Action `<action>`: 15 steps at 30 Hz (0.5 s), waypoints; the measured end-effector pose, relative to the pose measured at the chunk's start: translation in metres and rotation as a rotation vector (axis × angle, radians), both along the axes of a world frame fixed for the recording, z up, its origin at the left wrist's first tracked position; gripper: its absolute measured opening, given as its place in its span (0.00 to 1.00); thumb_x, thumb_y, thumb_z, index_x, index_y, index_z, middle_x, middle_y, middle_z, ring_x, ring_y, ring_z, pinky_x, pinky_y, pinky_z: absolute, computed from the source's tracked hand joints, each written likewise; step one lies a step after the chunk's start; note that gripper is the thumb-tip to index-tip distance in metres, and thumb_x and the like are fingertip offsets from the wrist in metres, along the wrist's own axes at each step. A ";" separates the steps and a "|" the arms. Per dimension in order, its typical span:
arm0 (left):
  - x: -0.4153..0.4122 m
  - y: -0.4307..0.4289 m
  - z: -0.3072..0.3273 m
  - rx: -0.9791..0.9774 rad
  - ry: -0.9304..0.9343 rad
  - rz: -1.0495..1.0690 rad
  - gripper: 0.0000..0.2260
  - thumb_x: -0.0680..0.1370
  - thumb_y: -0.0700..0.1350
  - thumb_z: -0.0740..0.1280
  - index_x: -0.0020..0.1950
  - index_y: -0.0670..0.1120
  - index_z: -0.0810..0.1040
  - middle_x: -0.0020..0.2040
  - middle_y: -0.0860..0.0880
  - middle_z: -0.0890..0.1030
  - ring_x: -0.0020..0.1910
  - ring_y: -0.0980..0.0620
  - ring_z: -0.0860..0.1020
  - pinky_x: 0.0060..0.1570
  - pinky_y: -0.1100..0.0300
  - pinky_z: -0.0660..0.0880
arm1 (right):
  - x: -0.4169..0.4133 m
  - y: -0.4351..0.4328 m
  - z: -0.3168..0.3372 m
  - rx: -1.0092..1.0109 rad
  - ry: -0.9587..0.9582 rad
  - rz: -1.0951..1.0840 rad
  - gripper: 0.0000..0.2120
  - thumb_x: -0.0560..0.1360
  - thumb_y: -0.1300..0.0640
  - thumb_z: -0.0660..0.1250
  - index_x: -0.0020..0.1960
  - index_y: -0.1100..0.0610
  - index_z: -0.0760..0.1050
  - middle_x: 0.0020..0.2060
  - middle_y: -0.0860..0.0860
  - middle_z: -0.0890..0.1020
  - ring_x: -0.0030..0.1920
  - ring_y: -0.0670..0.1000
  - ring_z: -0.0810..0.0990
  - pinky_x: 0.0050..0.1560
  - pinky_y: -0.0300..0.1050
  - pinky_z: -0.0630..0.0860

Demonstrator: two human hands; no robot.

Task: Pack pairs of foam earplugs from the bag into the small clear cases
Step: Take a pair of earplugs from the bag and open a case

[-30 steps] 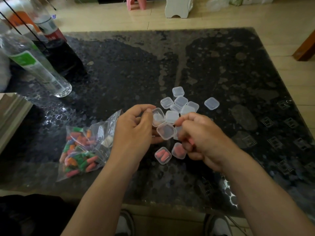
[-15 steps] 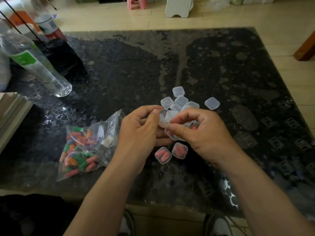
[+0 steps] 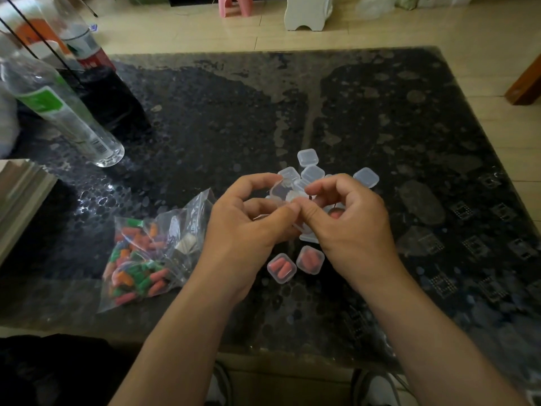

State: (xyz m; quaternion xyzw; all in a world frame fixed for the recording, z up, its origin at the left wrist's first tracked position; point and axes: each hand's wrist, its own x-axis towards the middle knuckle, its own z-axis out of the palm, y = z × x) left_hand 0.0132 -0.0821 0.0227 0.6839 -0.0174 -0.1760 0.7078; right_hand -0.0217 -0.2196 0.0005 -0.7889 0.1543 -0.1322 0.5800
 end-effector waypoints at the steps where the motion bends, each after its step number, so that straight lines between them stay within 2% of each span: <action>1: 0.001 0.000 0.000 0.013 -0.013 -0.001 0.15 0.76 0.36 0.74 0.61 0.48 0.78 0.45 0.39 0.86 0.47 0.39 0.86 0.54 0.39 0.83 | 0.001 0.001 0.000 0.042 0.032 -0.008 0.07 0.75 0.50 0.74 0.50 0.51 0.79 0.43 0.46 0.82 0.42 0.38 0.81 0.36 0.30 0.76; 3: 0.001 0.000 0.000 0.029 -0.025 0.017 0.17 0.75 0.37 0.76 0.60 0.48 0.78 0.44 0.42 0.87 0.45 0.41 0.87 0.52 0.40 0.83 | 0.005 -0.001 0.001 0.154 0.093 -0.069 0.03 0.78 0.51 0.70 0.48 0.51 0.79 0.41 0.46 0.83 0.39 0.43 0.80 0.36 0.38 0.77; 4: 0.002 0.000 -0.001 0.035 -0.026 0.033 0.17 0.74 0.37 0.76 0.59 0.48 0.78 0.44 0.42 0.87 0.44 0.42 0.87 0.51 0.40 0.83 | 0.007 -0.002 0.003 0.231 0.122 -0.099 0.04 0.79 0.55 0.66 0.46 0.51 0.79 0.39 0.48 0.82 0.37 0.45 0.79 0.36 0.43 0.75; 6: 0.002 0.000 -0.002 0.041 -0.020 0.062 0.16 0.74 0.36 0.76 0.58 0.49 0.79 0.44 0.42 0.87 0.44 0.43 0.87 0.49 0.40 0.84 | 0.009 -0.005 0.006 0.342 0.165 -0.112 0.12 0.76 0.66 0.59 0.45 0.52 0.78 0.40 0.51 0.81 0.38 0.48 0.76 0.36 0.45 0.70; 8: 0.003 0.000 -0.005 0.068 -0.028 0.071 0.15 0.75 0.36 0.76 0.57 0.50 0.79 0.44 0.42 0.87 0.44 0.43 0.87 0.49 0.39 0.84 | 0.008 -0.007 0.008 0.328 0.176 -0.054 0.17 0.73 0.71 0.56 0.46 0.53 0.77 0.42 0.51 0.81 0.39 0.48 0.77 0.37 0.44 0.71; 11: 0.004 0.001 -0.008 0.107 -0.045 0.089 0.15 0.75 0.36 0.76 0.56 0.52 0.79 0.43 0.43 0.87 0.44 0.44 0.87 0.50 0.39 0.83 | 0.006 -0.005 0.006 0.203 0.132 0.007 0.17 0.75 0.72 0.60 0.47 0.51 0.77 0.44 0.48 0.81 0.42 0.46 0.82 0.39 0.41 0.80; 13: 0.005 0.001 -0.009 0.108 -0.045 0.118 0.15 0.75 0.36 0.75 0.56 0.52 0.79 0.43 0.43 0.86 0.43 0.44 0.87 0.50 0.39 0.83 | 0.005 -0.005 0.002 0.096 0.079 -0.020 0.13 0.76 0.68 0.67 0.48 0.49 0.77 0.45 0.47 0.82 0.45 0.47 0.85 0.44 0.45 0.85; 15: 0.005 0.001 -0.009 0.098 -0.043 0.143 0.15 0.76 0.36 0.75 0.56 0.51 0.79 0.42 0.42 0.86 0.43 0.43 0.87 0.51 0.38 0.83 | 0.004 -0.005 0.000 0.068 0.010 -0.068 0.10 0.74 0.63 0.74 0.47 0.49 0.78 0.43 0.46 0.84 0.45 0.47 0.86 0.45 0.46 0.85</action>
